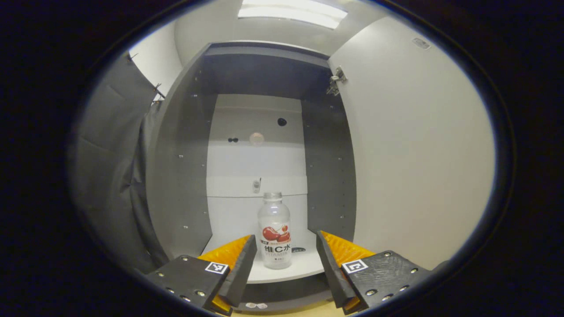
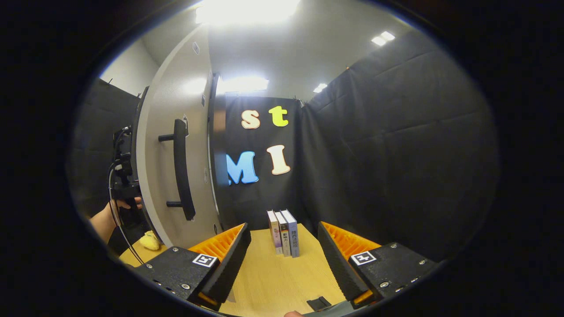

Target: Open the cabinet door with the right hand, grasp the bottle in the cabinet with the left hand and place it on the coaster, then close the cabinet door with the right hand.

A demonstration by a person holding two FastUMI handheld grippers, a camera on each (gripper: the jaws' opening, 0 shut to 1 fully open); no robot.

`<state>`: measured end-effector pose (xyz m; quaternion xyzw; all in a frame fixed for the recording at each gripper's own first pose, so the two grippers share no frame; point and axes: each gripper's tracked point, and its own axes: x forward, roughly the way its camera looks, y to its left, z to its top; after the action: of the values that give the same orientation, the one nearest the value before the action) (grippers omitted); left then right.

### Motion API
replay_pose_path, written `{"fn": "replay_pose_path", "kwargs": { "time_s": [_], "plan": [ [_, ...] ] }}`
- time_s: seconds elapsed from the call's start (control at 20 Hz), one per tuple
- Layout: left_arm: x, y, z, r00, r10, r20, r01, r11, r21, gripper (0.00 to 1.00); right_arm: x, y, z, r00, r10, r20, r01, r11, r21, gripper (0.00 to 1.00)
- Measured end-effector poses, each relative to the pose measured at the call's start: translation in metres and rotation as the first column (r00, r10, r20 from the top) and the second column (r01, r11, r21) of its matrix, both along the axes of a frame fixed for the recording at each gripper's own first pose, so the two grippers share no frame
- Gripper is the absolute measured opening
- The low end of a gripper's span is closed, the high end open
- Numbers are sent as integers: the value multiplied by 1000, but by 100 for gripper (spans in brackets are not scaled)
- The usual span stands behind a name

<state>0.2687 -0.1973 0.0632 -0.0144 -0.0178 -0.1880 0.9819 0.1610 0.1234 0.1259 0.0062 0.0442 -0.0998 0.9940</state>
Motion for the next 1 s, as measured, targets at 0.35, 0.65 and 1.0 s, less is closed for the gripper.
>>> {"fn": "replay_pose_path", "kwargs": {
  "time_s": [0.35, 0.65, 1.0],
  "plan": [
    [68, -9, -29, 999, 19, -27, -19, 1000, -16, 78, -14, -8, -11, 995, -97, -33, 96, 995, -18, 94],
    [102, -16, -50, 998, 35, -56, -35, 999, -2, 78, -19, -14, -13, 987, -150, -53, 149, 989, -28, 94],
    [105, -18, -67, 994, 9, -111, -6, 1000, 22, 63, -19, -13, -15, 989, -130, -69, 128, 991, -23, 94]
  ]
}}
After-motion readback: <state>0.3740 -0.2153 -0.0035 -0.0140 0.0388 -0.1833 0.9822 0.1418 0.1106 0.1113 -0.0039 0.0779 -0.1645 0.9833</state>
